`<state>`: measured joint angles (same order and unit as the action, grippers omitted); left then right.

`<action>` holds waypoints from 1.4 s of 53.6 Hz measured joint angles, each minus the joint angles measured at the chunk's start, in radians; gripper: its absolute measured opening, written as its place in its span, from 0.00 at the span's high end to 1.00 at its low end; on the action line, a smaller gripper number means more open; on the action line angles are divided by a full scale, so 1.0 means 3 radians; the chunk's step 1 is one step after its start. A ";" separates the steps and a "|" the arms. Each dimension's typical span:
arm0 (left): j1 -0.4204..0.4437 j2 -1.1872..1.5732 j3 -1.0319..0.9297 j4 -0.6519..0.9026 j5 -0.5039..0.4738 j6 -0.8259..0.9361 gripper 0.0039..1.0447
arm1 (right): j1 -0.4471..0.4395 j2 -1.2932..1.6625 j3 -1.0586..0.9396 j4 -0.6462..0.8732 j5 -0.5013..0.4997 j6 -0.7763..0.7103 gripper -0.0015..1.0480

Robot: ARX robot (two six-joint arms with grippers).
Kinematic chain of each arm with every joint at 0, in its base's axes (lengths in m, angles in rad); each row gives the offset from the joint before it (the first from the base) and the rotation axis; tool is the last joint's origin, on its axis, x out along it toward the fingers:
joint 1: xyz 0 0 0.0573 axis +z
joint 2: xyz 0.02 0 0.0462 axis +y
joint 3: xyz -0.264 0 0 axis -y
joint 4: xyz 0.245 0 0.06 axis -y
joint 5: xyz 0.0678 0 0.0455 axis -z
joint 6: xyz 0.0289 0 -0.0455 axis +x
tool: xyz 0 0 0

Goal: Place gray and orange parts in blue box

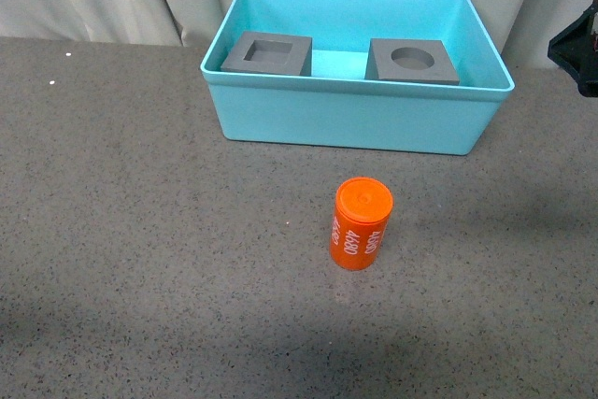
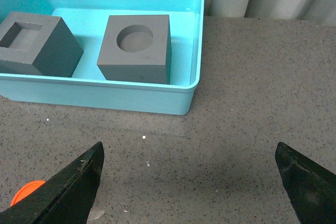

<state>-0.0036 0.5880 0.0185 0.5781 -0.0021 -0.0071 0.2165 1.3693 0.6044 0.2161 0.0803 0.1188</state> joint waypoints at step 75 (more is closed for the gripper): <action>0.0004 -0.1942 0.0000 -0.1920 0.0006 0.0006 0.94 | 0.0000 -0.0001 0.0000 0.0000 -0.0005 0.0000 0.09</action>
<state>-0.0025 0.0055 0.0185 0.0021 -0.0002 -0.0051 0.2165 1.3689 0.6044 0.2161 0.0788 0.1188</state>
